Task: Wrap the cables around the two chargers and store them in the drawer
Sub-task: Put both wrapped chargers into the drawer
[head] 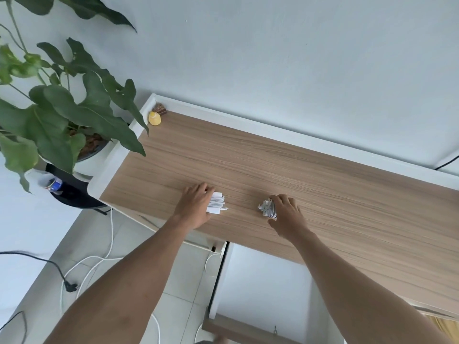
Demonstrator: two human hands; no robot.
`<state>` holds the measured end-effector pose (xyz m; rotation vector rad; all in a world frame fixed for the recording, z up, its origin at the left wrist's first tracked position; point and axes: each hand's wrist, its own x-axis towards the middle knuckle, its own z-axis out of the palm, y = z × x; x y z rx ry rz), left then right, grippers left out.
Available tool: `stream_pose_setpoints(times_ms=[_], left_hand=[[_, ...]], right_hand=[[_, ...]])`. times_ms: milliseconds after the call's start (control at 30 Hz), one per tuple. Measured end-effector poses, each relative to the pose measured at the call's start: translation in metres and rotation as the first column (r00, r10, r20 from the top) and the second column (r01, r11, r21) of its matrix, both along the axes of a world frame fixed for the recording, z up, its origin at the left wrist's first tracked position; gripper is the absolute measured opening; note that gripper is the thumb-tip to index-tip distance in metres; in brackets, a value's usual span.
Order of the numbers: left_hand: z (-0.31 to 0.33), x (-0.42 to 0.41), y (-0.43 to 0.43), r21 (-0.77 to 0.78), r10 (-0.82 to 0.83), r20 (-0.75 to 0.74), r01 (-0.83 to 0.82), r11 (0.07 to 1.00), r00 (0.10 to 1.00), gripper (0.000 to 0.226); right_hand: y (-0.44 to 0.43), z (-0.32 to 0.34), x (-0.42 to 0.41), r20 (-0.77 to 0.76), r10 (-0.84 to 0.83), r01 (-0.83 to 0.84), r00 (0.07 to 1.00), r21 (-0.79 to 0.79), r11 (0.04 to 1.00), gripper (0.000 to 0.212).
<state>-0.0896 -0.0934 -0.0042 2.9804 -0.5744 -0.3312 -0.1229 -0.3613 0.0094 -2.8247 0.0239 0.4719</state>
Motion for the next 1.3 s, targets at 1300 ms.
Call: stream_pose_setpoints(times_ms=[1300], left_hand=[[0.024, -0.192, -0.123, -0.016, -0.141, -0.056, 0.14, 0.99, 0.988, 0.058]], right_hand=[[-0.093, 0.018, -0.241, 0.088, -0.205, 0.191, 0.975, 0.142, 0.971, 0.056]])
